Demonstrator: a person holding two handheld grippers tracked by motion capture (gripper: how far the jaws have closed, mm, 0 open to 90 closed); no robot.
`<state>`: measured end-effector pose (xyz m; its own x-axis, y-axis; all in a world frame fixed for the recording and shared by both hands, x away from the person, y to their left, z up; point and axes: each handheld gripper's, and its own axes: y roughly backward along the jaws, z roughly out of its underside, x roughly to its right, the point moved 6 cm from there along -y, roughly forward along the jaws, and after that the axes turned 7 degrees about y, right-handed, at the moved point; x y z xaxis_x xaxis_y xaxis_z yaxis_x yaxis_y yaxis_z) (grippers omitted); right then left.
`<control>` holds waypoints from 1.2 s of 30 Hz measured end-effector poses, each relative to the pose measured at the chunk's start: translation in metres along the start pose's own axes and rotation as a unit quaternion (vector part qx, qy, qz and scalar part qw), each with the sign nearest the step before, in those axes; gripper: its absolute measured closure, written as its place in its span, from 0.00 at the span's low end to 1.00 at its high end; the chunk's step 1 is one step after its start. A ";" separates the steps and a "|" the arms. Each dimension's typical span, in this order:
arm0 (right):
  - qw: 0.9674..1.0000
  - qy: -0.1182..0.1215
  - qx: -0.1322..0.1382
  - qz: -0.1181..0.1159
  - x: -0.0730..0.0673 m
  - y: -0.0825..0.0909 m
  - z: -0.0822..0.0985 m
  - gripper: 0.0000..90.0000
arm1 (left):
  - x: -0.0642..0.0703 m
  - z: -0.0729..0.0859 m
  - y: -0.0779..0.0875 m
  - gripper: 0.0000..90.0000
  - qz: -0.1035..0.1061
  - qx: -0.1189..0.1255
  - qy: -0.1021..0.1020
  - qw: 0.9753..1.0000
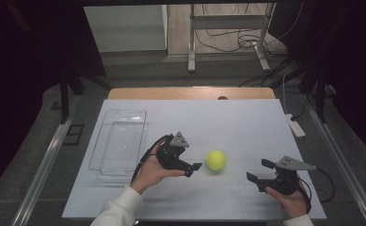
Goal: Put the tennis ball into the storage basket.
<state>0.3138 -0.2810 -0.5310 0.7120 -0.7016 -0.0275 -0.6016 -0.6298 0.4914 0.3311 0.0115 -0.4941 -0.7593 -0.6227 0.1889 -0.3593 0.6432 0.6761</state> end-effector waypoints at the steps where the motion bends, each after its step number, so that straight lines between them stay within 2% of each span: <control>1: 1.000 0.000 0.000 0.000 0.000 0.000 0.000 0.15 | 0.000 0.000 0.000 0.10 0.000 -0.002 -0.002 1.000; 12: 1.000 0.001 -0.003 0.000 0.000 -0.001 0.000 0.15 | 0.000 -0.008 -0.007 0.10 0.009 -0.005 0.000 1.000; 36: 1.000 0.000 -0.005 -0.003 0.000 -0.002 0.002 0.15 | 0.010 -0.025 -0.028 0.09 0.029 -0.029 -0.016 0.999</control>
<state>0.3144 -0.2808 -0.5332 0.7161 -0.6973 -0.0305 -0.5933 -0.6312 0.4997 0.3468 -0.0237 -0.4935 -0.7950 -0.5704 0.2065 -0.2832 0.6501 0.7051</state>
